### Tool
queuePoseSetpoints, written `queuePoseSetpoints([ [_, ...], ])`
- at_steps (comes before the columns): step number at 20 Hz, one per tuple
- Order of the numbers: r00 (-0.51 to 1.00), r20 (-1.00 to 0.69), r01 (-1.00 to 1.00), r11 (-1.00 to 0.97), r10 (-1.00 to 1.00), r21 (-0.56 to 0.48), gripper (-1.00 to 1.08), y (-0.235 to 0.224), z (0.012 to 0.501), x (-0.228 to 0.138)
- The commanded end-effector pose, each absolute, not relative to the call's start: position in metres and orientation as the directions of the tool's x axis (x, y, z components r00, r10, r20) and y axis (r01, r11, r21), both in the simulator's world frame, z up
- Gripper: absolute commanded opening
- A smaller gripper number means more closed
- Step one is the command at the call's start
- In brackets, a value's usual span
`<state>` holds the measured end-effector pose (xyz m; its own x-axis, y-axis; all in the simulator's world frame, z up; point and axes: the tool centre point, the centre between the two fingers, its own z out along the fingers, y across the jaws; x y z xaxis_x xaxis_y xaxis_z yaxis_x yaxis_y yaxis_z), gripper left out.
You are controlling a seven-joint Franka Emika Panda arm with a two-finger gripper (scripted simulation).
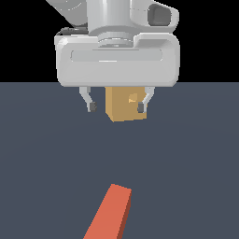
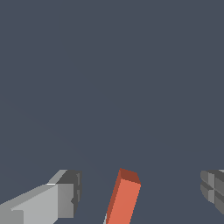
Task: Insert the peg into the horizontal hole in a box.
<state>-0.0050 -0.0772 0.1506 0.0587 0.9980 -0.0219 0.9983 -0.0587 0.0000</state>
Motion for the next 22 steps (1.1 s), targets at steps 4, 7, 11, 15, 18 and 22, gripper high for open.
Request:
queuePoseSetpoints([
  [4,0.176,-0.016,0.984,-0.176,0.984,0.001,1.00,-0.164,0.117,-0.016],
  [7,0.235,-0.012,0.972,-0.235,0.972,0.002,1.00,-0.208,0.100,-0.025],
  [11,0.290,-0.006,0.957,-0.290,0.957,0.001,1.00,-0.249,0.082,-0.036],
  [15,0.324,-0.002,0.946,-0.324,0.946,0.001,1.00,-0.273,0.072,-0.043],
  [18,0.336,-0.001,0.942,-0.336,0.942,0.000,1.00,-0.282,0.068,-0.045],
  [22,0.337,-0.001,0.941,-0.337,0.941,-0.001,1.00,-0.282,0.067,-0.046],
])
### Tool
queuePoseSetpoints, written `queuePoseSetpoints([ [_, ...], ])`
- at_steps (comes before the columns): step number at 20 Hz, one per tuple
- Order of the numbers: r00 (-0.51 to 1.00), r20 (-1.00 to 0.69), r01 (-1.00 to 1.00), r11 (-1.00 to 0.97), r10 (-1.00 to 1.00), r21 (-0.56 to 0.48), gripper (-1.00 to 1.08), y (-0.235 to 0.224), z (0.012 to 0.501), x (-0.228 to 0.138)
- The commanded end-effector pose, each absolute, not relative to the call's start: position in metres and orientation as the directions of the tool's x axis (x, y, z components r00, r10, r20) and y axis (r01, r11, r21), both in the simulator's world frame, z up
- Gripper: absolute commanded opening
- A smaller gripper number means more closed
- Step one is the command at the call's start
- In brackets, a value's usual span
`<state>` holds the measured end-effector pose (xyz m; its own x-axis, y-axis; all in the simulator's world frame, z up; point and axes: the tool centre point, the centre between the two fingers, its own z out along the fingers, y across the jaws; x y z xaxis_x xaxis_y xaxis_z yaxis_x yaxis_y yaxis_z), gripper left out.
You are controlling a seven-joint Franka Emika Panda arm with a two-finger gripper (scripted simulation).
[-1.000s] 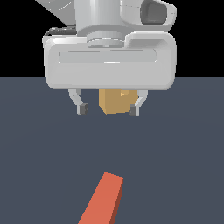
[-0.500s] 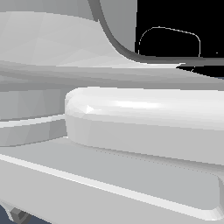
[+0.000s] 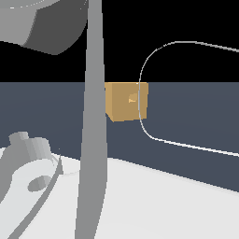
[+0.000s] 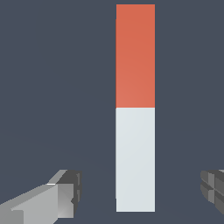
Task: Insert the peg into the horizontal hole in a box.
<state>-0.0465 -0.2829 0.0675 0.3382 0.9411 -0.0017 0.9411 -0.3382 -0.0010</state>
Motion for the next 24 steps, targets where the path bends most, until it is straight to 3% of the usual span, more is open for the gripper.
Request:
queuePoseSetpoints([
  [1,0.337,-0.001,0.941,-0.337,0.941,-0.001,1.00,-0.282,0.066,-0.046],
  [16,0.338,0.000,0.941,-0.338,0.941,0.000,1.00,-0.283,0.017,-0.046],
  [17,0.338,0.000,0.941,-0.338,0.941,0.000,-1.00,-0.283,0.017,-0.046],
  [24,0.338,0.000,0.941,-0.338,0.941,0.000,-1.00,-0.283,0.017,-0.046],
])
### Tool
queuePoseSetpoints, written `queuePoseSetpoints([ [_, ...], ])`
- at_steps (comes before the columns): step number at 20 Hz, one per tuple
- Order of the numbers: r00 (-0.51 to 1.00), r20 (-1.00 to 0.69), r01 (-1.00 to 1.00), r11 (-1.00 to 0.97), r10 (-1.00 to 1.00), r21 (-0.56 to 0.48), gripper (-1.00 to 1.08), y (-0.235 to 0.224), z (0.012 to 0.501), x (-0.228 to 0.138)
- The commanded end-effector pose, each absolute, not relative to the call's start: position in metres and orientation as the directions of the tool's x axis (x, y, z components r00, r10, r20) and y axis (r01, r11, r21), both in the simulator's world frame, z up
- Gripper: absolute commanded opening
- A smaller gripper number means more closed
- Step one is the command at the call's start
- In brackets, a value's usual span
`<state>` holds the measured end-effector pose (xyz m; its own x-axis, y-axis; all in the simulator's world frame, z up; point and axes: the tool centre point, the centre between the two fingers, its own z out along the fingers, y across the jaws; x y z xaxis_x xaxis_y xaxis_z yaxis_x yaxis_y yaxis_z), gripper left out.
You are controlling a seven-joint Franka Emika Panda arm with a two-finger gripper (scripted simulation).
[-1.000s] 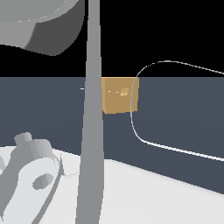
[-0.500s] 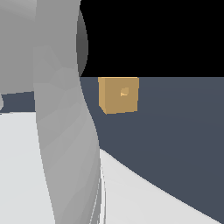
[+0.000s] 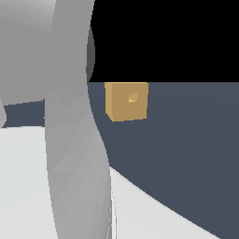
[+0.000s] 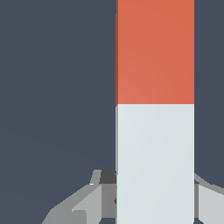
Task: Insert the peg into the horizontal hole in a box.
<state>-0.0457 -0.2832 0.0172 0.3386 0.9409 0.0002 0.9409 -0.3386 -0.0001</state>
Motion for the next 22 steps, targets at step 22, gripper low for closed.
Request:
queuePoseSetpoints([
  [22,0.071,-0.003,0.997,-0.071,0.997,0.000,-1.00,-0.108,0.061,0.055],
])
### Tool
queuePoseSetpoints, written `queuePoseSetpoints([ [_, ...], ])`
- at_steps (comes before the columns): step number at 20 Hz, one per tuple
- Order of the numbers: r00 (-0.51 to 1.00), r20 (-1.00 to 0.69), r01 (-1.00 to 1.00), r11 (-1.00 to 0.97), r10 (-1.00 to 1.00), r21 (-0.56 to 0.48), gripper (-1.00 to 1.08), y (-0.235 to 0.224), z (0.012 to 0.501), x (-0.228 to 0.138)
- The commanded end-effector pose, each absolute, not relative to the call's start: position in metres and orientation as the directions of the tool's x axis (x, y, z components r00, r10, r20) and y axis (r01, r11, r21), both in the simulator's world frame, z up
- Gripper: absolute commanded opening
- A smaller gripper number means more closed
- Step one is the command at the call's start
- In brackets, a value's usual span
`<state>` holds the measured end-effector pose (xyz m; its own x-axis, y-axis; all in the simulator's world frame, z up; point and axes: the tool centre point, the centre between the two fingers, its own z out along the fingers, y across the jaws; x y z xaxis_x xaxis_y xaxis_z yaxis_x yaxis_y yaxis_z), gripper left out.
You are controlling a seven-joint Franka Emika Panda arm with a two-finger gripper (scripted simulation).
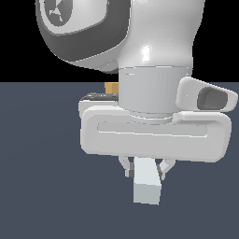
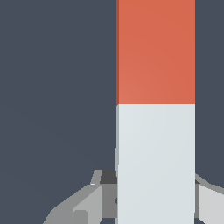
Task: Insert the peg into the horizontal hole in a box.
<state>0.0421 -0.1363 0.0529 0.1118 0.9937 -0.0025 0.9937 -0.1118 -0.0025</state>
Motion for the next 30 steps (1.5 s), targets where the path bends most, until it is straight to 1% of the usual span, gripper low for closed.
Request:
queuePoseSetpoints([
  [1,0.043,-0.003,0.999,-0.043,0.999,0.000,-1.00,-0.089,0.065,0.062],
  [4,-0.044,-0.003,0.999,0.044,0.999,0.000,-1.00,-0.028,0.079,0.082],
  [8,-0.141,-0.002,0.990,0.141,0.990,0.000,-1.00,0.041,0.094,0.098],
  [11,-0.195,-0.002,0.981,0.195,0.981,0.000,-1.00,0.081,0.102,0.104],
  [14,-0.235,-0.001,0.972,0.235,0.972,0.000,-1.00,0.110,0.108,0.107],
  [20,-0.277,0.000,0.961,0.277,0.961,0.000,-1.00,0.141,0.114,0.110],
  [30,-0.285,0.000,0.958,0.285,0.958,0.001,-1.00,0.144,0.116,0.111],
])
